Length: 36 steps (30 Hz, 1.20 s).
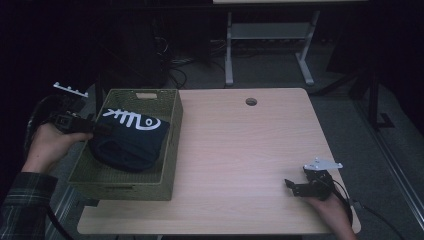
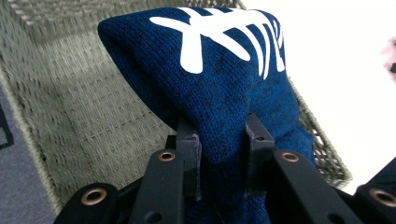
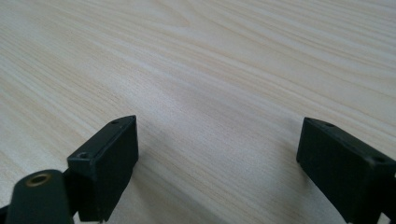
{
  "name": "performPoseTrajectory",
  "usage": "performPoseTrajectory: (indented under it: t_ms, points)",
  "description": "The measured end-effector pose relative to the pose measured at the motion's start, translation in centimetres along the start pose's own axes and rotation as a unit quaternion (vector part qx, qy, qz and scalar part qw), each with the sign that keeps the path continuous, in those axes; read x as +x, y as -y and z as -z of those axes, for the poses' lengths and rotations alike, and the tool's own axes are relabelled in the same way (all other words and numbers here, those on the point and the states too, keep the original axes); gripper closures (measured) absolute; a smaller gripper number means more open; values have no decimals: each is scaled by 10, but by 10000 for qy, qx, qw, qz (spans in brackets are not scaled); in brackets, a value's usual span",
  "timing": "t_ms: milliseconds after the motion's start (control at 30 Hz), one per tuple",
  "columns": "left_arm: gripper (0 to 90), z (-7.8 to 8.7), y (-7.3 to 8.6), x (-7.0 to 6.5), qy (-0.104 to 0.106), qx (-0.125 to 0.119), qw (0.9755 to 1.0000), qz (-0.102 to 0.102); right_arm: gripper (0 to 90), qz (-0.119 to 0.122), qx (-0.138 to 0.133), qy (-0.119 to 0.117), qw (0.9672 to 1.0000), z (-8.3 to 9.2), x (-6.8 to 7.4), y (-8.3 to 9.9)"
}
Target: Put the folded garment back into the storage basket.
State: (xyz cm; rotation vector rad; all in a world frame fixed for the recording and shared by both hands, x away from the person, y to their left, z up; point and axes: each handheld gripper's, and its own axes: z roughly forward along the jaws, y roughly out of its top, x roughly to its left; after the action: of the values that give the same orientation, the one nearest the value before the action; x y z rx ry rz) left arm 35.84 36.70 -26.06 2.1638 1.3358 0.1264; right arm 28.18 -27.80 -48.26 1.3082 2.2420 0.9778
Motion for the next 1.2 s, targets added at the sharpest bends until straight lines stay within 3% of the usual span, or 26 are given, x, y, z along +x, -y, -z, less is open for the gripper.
performPoseTrajectory:
  t_ms: [333,667,1033,1200]
  points:
    - [734,-28,10,15,28,127,9996,248,124,0,-1,2,10000,0,0,0]
    - [734,-71,25,29,58,390,9982,460,124,-1,1,2,10000,0,0,0]
    - [721,-106,33,36,-402,843,9950,352,124,-3,0,3,10000,0,0,0]
    - [665,-109,35,39,-509,805,9945,437,124,-3,1,3,10000,0,0,0]
